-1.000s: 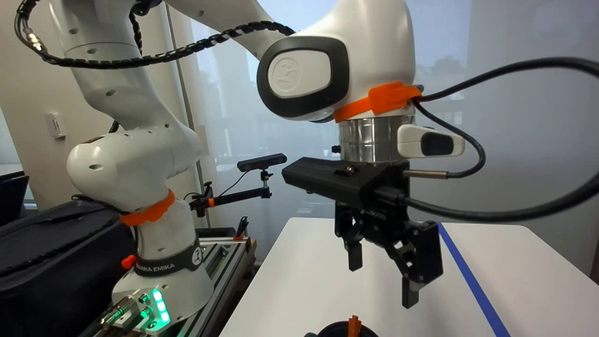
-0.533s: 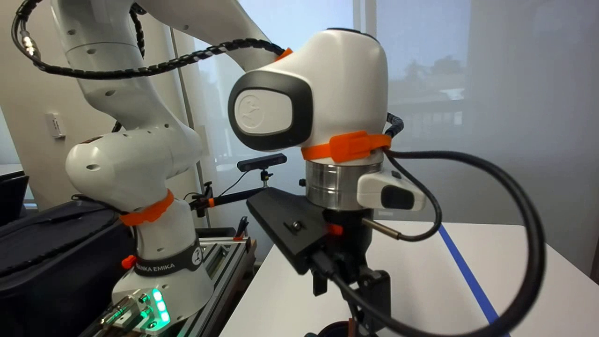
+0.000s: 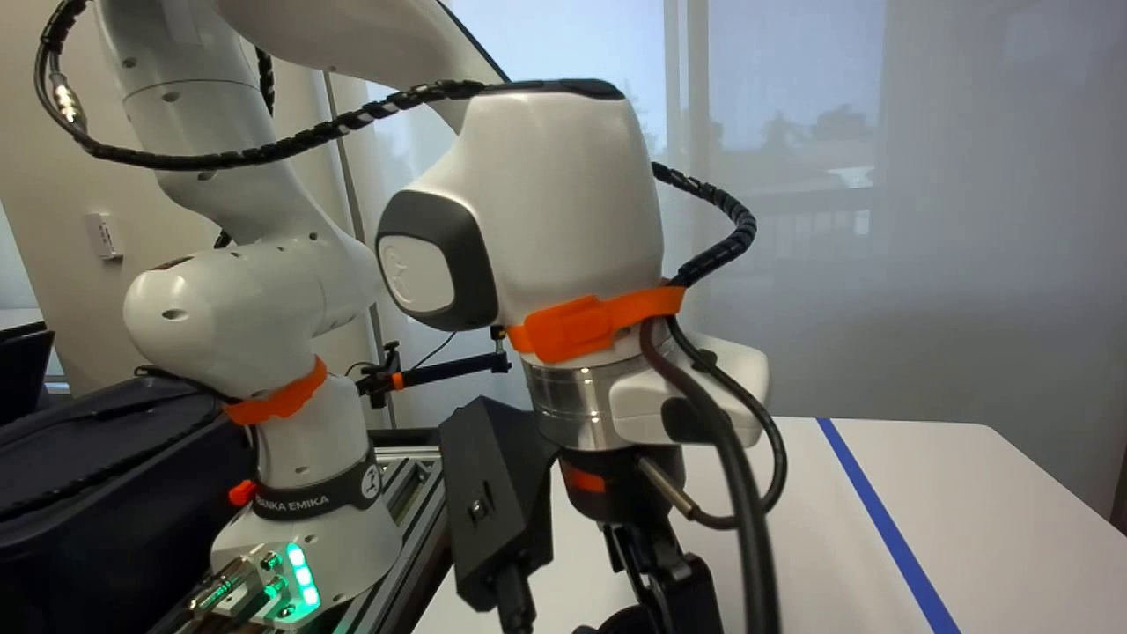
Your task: Shift the sharpie to the table
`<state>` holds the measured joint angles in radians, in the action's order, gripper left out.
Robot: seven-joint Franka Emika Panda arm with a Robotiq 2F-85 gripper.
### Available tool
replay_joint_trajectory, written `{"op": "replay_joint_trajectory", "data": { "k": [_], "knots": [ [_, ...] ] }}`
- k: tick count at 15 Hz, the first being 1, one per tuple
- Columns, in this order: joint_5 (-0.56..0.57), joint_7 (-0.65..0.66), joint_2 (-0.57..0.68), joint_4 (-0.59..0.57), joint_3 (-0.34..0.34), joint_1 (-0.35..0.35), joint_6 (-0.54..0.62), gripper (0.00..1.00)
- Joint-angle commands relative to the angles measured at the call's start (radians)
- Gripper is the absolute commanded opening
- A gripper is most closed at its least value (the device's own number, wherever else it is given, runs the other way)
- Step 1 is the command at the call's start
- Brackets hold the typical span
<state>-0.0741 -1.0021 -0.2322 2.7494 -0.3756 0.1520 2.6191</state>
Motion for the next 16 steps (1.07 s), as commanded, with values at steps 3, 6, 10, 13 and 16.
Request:
{"op": "replay_joint_trajectory", "data": {
  "k": [3,6,10,13,16],
  "knots": [
    [-0.157,-0.125,-0.001,-0.002,-0.015,-0.035,0.017,1.0],
    [-0.126,-0.075,0.023,-0.006,0.001,-0.015,0.019,1.0],
    [-0.094,-0.278,0.0,-0.002,-0.016,-0.033,-0.005,1.0],
    [-0.05,-0.406,0.001,-0.002,-0.018,-0.029,-0.001,1.0],
    [-0.053,-0.546,0.004,-0.002,-0.032,-0.03,0.015,1.0]
  ]
}}
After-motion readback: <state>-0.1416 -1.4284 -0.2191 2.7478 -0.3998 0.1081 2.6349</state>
